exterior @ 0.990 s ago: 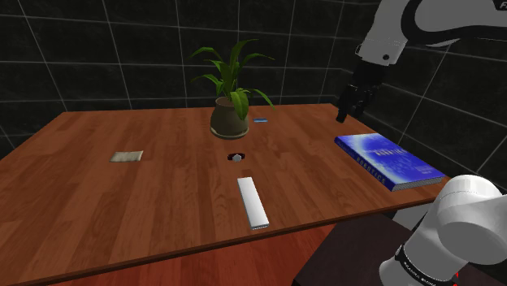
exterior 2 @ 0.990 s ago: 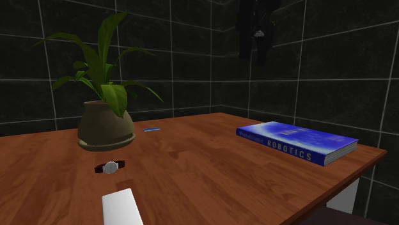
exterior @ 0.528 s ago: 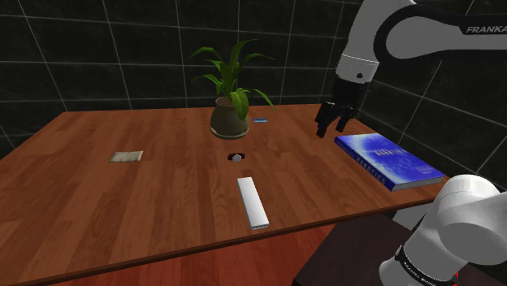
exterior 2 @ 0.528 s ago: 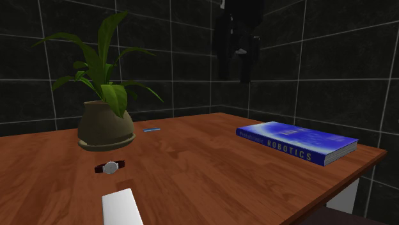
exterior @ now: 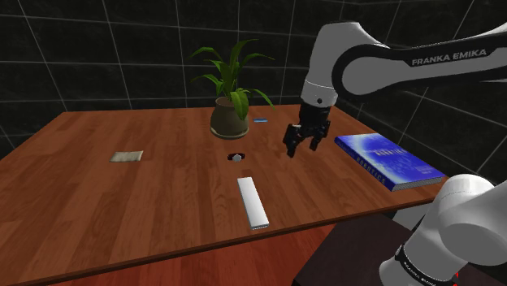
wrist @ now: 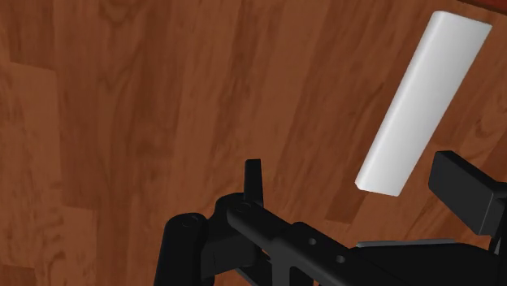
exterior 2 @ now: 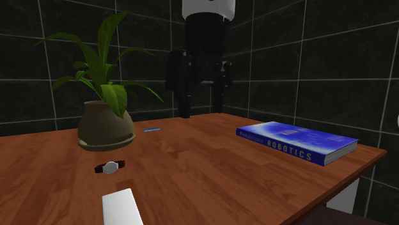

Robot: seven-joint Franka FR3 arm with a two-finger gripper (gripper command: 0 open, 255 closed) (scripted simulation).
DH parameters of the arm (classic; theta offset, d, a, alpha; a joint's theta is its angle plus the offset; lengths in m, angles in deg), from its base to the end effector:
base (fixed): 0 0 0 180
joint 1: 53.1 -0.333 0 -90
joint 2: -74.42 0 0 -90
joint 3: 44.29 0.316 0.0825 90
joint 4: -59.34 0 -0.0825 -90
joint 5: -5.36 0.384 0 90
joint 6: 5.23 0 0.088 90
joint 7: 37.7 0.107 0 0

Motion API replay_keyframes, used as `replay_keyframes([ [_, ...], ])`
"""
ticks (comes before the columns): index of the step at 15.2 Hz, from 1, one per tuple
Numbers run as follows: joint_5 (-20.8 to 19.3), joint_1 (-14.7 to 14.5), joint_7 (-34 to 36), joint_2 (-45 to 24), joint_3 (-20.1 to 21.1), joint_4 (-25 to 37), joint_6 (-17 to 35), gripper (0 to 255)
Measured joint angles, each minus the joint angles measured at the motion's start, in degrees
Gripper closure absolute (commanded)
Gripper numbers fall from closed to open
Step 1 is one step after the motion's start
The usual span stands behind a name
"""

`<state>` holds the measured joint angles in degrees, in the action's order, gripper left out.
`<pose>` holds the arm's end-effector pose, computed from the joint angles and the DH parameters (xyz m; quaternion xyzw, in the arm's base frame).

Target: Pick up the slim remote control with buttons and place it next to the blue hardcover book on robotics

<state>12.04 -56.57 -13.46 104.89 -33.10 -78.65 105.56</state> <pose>0.3814 0.1147 0.5040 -0.9931 0.1147 -0.0221 0.0135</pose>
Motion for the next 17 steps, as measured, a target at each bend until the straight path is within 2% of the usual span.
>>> replay_keyframes([
  [7, -1.2, -0.2, 9.9, -13.4, 6.9, 2.6, 9.6, 0],
  [11, -3.8, -0.5, 16.5, -21.3, 10.2, 6.1, 13.0, 0],
  [14, -7.4, -0.6, 21.7, -29.2, 11.9, 9.9, 15.9, 0],
  [17, -8.8, -0.9, 23.6, -31.9, 12.2, 10.0, 18.1, 0],
])
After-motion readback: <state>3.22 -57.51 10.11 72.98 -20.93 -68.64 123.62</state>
